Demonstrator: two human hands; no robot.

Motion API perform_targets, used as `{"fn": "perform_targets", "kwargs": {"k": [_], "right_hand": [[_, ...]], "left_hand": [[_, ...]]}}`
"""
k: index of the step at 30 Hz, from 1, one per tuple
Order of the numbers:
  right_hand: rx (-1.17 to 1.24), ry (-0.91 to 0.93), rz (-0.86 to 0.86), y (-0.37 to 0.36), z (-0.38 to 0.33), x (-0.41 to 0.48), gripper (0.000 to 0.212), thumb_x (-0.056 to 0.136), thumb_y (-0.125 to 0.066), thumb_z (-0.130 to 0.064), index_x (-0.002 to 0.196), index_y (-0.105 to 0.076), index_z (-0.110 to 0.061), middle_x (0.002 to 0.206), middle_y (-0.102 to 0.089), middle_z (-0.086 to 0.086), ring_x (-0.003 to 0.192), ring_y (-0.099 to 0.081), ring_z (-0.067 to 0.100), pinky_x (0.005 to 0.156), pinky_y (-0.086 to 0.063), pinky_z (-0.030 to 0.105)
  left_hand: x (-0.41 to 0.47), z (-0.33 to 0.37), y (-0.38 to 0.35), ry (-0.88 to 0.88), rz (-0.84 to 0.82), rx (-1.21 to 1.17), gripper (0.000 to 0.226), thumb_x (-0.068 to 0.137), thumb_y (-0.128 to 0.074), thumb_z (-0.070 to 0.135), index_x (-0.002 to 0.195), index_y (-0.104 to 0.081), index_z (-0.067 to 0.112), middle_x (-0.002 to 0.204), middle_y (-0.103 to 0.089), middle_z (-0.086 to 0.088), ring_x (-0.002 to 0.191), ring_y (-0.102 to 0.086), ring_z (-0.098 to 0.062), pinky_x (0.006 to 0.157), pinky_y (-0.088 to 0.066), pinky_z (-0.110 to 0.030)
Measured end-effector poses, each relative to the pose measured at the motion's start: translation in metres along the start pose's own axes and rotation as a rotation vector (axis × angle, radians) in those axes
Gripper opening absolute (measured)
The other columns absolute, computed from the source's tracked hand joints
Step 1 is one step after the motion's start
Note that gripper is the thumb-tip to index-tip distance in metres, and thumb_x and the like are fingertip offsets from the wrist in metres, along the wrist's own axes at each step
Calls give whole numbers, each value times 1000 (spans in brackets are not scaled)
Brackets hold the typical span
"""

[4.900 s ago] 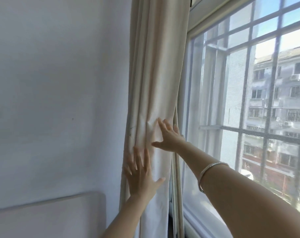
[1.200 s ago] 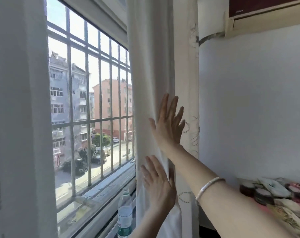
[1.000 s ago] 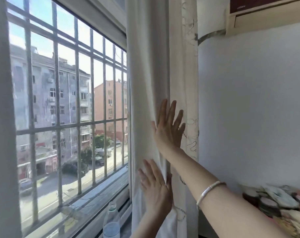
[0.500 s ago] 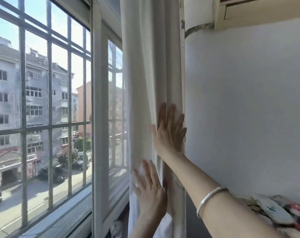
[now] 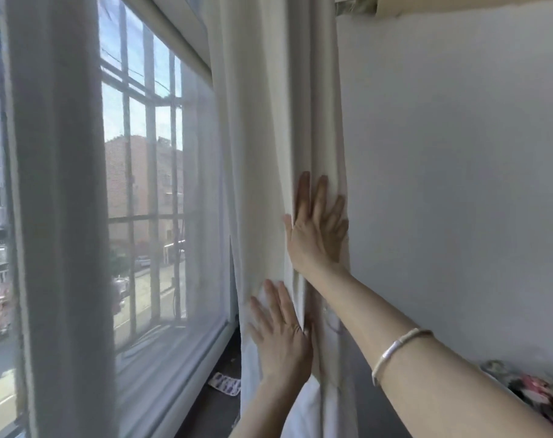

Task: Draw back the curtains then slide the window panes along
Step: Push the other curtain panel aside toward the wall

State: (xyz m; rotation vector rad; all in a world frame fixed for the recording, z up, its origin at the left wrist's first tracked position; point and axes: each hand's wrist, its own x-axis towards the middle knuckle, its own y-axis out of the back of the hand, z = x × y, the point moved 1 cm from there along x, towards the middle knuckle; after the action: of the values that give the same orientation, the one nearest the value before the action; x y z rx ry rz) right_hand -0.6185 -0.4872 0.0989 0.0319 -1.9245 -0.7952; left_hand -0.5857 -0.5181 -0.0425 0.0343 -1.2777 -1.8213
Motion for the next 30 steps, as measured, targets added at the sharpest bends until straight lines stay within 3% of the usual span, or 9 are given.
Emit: {"fn": "perform_targets", "kwargs": {"k": [4, 14, 21, 23, 24, 26, 27, 30], "right_hand": [[-19, 0, 22, -30, 26, 27, 68, 95, -30, -40, 142, 16, -22, 155, 10, 11, 138, 4, 47, 107, -16, 63], [66, 35, -26, -96, 81, 78, 68, 95, -31, -40, 141, 16, -24, 155, 9, 12, 137, 1, 48, 105, -19, 64], [68, 73, -24, -123, 120, 114, 65, 96, -29, -39, 141, 17, -25, 154, 13, 12, 136, 4, 49, 106, -16, 64], [64, 95, -19, -129, 125, 122, 64, 96, -27, -39, 141, 17, -26, 154, 14, 11, 136, 6, 51, 106, -14, 65], [60, 100, -14, -132, 127, 126, 64, 97, -27, -38, 141, 17, -26, 154, 15, 11, 136, 6, 51, 106, -15, 65], [58, 99, 1, -138, 131, 133, 64, 97, -28, -38, 141, 16, -26, 154, 14, 11, 136, 5, 51, 105, -16, 65], [60, 98, 7, -143, 132, 138, 64, 97, -28, -38, 141, 15, -25, 154, 14, 11, 136, 5, 51, 105, -16, 65], [64, 102, 2, -155, 134, 149, 63, 97, -27, -37, 142, 15, -25, 154, 13, 12, 136, 4, 51, 105, -16, 65]], "left_hand": [[39, 5, -27, -6, 9, -11, 76, 95, -18, 46, 106, 53, 22, 119, 56, 5, 125, 40, -30, 112, 10, -51], [112, 21, -83, 63, 27, 56, 77, 95, -28, 27, 113, 47, 21, 133, 47, -2, 136, 26, -39, 113, 6, -50], [160, 42, -111, 86, 14, 75, 75, 97, -27, 32, 114, 45, 23, 143, 40, -6, 135, 27, -39, 114, 2, -50], [171, 45, -119, 81, 20, 71, 70, 95, -15, 44, 114, 48, 21, 142, 43, -8, 135, 27, -39, 113, 4, -50], [175, 46, -120, 70, 18, 61, 65, 88, 1, 56, 113, 49, 20, 138, 47, -6, 135, 28, -38, 113, 5, -50], [184, 46, -122, 66, 20, 52, 76, 53, 35, 70, 110, 51, 22, 127, 53, -1, 136, 28, -36, 113, 7, -49], [190, 43, -125, 61, 18, 50, 78, 49, 38, 71, 109, 51, 23, 127, 53, 0, 136, 28, -35, 113, 8, -48], [208, 37, -131, 57, 44, 20, 64, 91, -5, 52, 109, 50, 25, 142, 43, -3, 136, 29, -34, 113, 9, -48]]}}
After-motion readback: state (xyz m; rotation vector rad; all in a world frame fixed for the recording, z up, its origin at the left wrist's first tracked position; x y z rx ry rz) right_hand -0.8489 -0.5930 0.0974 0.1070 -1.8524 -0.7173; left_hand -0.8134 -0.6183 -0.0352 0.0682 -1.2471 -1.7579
